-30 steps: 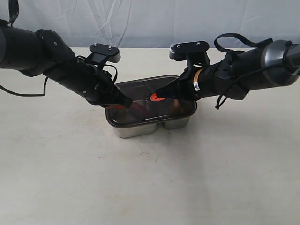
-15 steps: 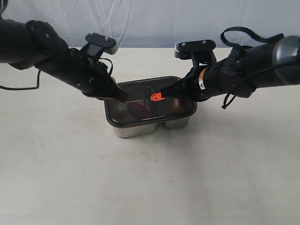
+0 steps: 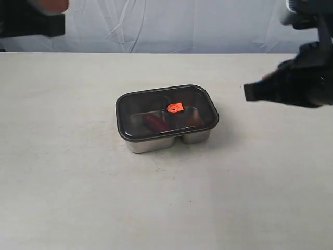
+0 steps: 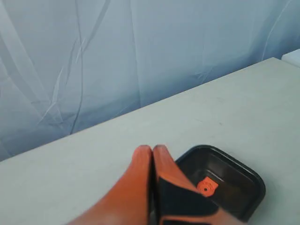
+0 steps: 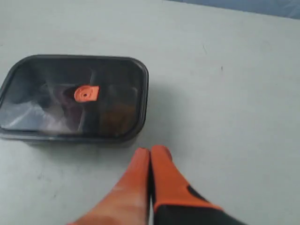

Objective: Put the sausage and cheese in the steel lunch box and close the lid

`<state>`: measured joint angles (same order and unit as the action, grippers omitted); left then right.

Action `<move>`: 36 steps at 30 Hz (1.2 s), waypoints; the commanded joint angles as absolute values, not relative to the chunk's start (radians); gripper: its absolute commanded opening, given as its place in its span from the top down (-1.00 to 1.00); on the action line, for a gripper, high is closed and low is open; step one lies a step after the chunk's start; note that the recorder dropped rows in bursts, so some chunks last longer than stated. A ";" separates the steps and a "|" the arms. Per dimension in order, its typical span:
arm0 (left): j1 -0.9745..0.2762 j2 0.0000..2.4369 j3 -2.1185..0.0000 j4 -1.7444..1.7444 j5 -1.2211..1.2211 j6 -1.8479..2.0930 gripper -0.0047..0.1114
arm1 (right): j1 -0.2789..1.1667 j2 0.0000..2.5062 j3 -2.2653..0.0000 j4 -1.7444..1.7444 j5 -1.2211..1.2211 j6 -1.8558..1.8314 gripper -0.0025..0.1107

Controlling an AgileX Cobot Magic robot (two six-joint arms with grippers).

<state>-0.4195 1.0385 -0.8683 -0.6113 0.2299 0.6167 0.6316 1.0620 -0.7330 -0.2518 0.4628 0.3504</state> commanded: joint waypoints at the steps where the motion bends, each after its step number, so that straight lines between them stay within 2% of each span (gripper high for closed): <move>1: -0.417 0.858 -0.721 -0.630 0.356 0.604 0.92 | 0.630 0.835 -0.639 -0.143 0.815 0.326 0.97; 5: -0.417 0.801 -0.722 -0.626 0.432 0.606 0.92 | 0.630 0.748 -0.641 -0.063 1.003 0.353 0.97; 8: -0.417 0.792 -0.722 -0.626 0.432 0.606 0.92 | 0.630 0.724 -0.625 -0.155 0.967 0.353 0.97; 10: -0.417 0.792 -0.722 -0.626 0.432 0.606 0.92 | 0.628 0.660 -0.558 -0.317 0.856 0.350 0.97; 12: -0.417 0.792 -0.722 -0.626 0.430 0.606 0.92 | 0.628 0.600 -0.486 -0.338 0.743 0.387 0.97; 15: -0.417 0.792 -0.722 -0.626 0.428 0.606 0.92 | 0.625 0.477 -0.288 -0.533 0.375 0.465 0.97; 18: -0.417 0.792 -0.722 -0.626 0.428 0.606 0.92 | 0.553 0.405 -0.178 -0.632 0.223 0.528 0.97; 22: -0.417 0.792 -0.722 -0.626 0.428 0.606 0.92 | 0.365 0.314 -0.157 -0.478 0.324 0.552 0.97; 25: -0.417 0.792 -0.722 -0.626 0.428 0.606 0.92 | 0.275 0.235 -0.157 -0.461 0.337 0.538 0.97; 32: -0.417 0.792 -0.722 -0.626 0.428 0.606 0.92 | 0.146 0.108 -0.130 -0.215 0.337 0.202 0.97; 36: -0.417 0.792 -0.722 -0.626 0.428 0.606 0.92 | 0.104 0.056 -0.074 -0.179 0.335 0.186 0.97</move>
<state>-0.4195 0.7970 -0.7258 -0.6216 0.4369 0.6057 0.1332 0.0878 -0.1101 -0.2130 0.3353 0.2223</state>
